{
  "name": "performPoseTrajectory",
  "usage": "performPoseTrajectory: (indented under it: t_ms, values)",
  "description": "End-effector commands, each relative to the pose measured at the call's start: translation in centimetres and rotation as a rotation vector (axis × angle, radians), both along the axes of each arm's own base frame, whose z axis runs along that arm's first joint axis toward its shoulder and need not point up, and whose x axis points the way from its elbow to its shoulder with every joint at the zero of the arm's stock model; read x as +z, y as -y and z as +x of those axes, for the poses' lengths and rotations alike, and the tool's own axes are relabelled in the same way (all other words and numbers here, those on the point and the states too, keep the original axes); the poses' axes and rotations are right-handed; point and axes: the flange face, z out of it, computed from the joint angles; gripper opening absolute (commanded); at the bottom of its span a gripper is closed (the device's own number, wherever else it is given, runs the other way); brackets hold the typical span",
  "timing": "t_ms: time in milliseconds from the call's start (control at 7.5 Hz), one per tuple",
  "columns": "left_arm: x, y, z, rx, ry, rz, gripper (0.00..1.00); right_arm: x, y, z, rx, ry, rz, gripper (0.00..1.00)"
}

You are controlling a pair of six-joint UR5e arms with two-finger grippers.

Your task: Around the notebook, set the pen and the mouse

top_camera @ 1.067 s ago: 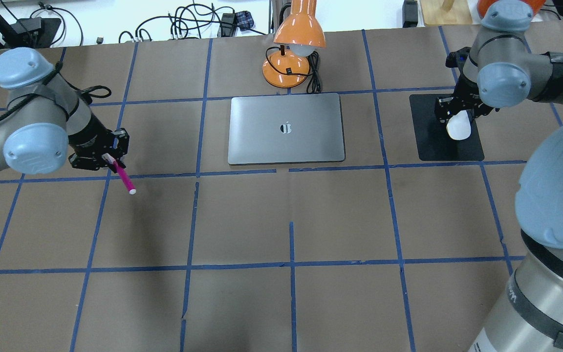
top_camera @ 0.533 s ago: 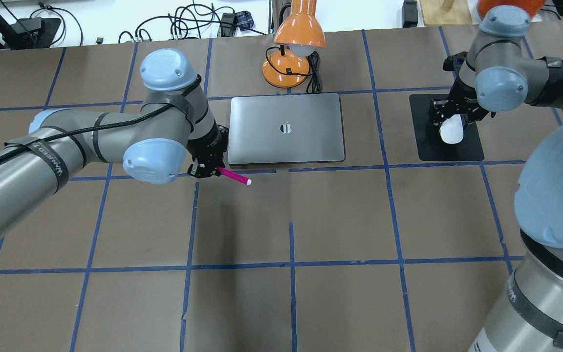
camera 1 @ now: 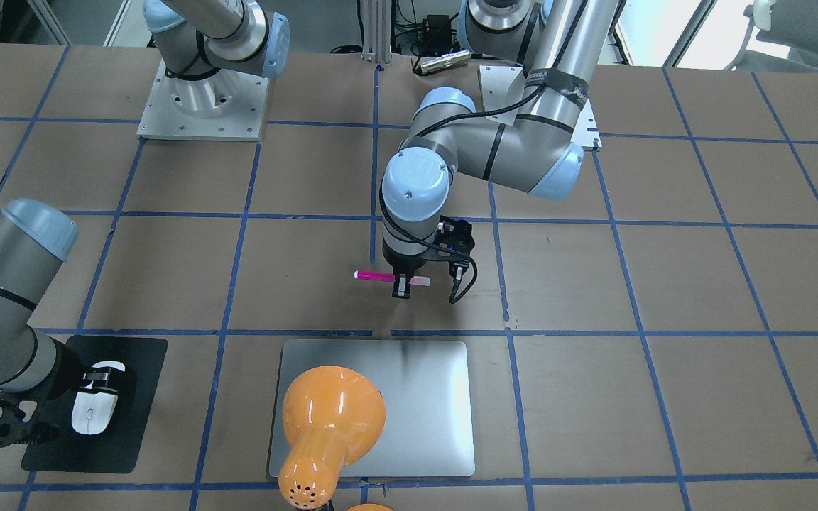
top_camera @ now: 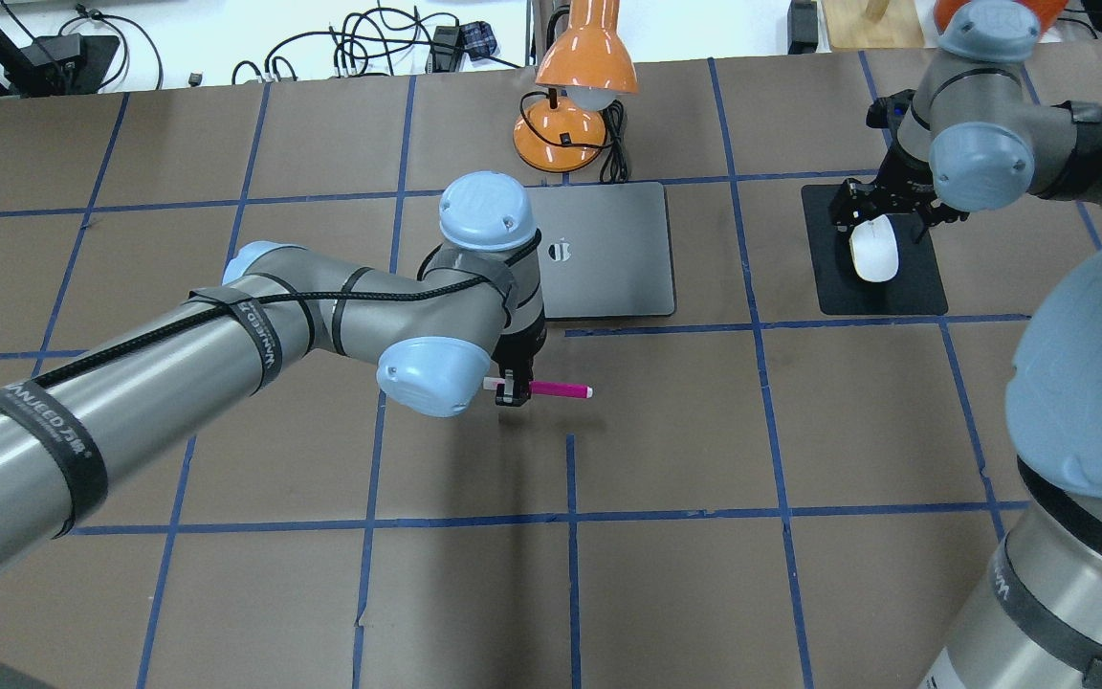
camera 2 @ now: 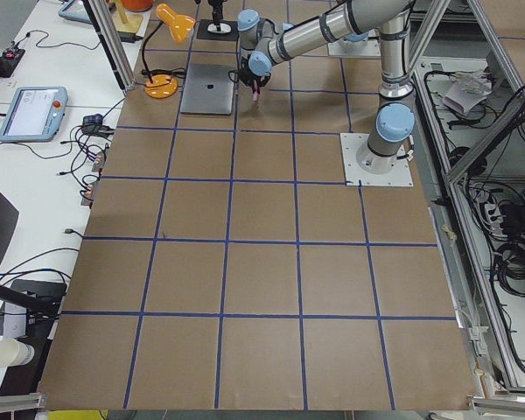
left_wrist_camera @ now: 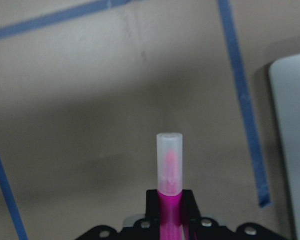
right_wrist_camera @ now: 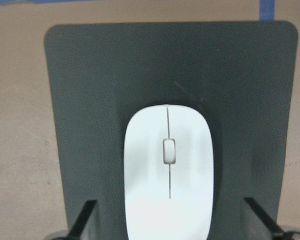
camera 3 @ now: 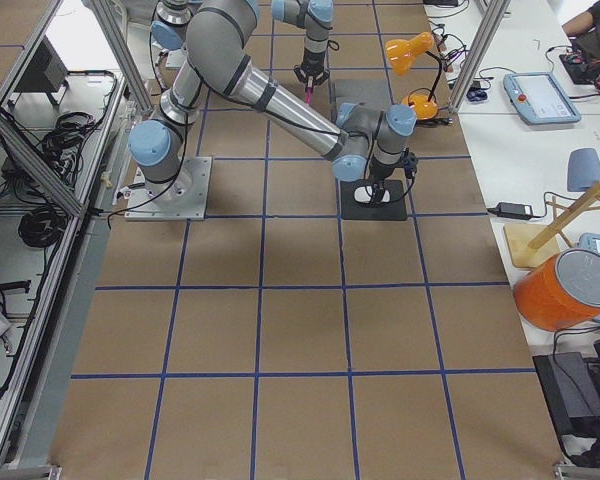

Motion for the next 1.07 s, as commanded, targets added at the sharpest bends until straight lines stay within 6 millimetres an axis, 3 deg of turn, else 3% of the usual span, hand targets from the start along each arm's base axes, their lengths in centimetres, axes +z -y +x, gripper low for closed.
performPoseTrajectory:
  t_ms: [0, 133, 267, 400, 533, 667, 800, 933]
  values:
    - [-1.2, -0.1, -2.2, 0.001, -0.036, -0.034, 0.00, 5.4, -1.2, 2.3, 0.033, -0.012, 0.015, 1.00]
    - [-0.6, -0.2, -2.3, -0.001, -0.043, -0.026, 0.00, 10.1, -1.4, 3.3, 0.048, -0.016, 0.013, 1.00]
    - [-1.6, -0.2, -2.2, -0.002, -0.029, -0.012, 0.84, 15.0, -2.6, 7.7, 0.082, -0.009, 0.066, 1.00]
    - [-0.1, -0.5, -2.1, -0.003, -0.042, -0.032, 1.00, 17.6, -3.7, 12.5, 0.043, -0.019, 0.113, 1.00]
    - [0.2, -0.3, -1.8, -0.019, -0.041, -0.038, 1.00, 20.7, -6.2, 14.6, 0.015, -0.025, 0.165, 1.00]
    - [2.4, -0.3, -1.3, -0.233, -0.057, -0.050, 1.00, 23.9, -8.5, 16.3, 0.022, -0.019, 0.140, 1.00]
    - [6.1, -0.7, 0.2, -0.584, -0.071, -0.016, 1.00, 27.1, -10.7, 17.8, 0.046, -0.019, 0.088, 1.00]
    - [10.3, 0.2, 1.4, -0.901, -0.093, -0.076, 1.00, 31.4, -14.0, 18.1, 0.053, -0.017, 0.014, 1.00]
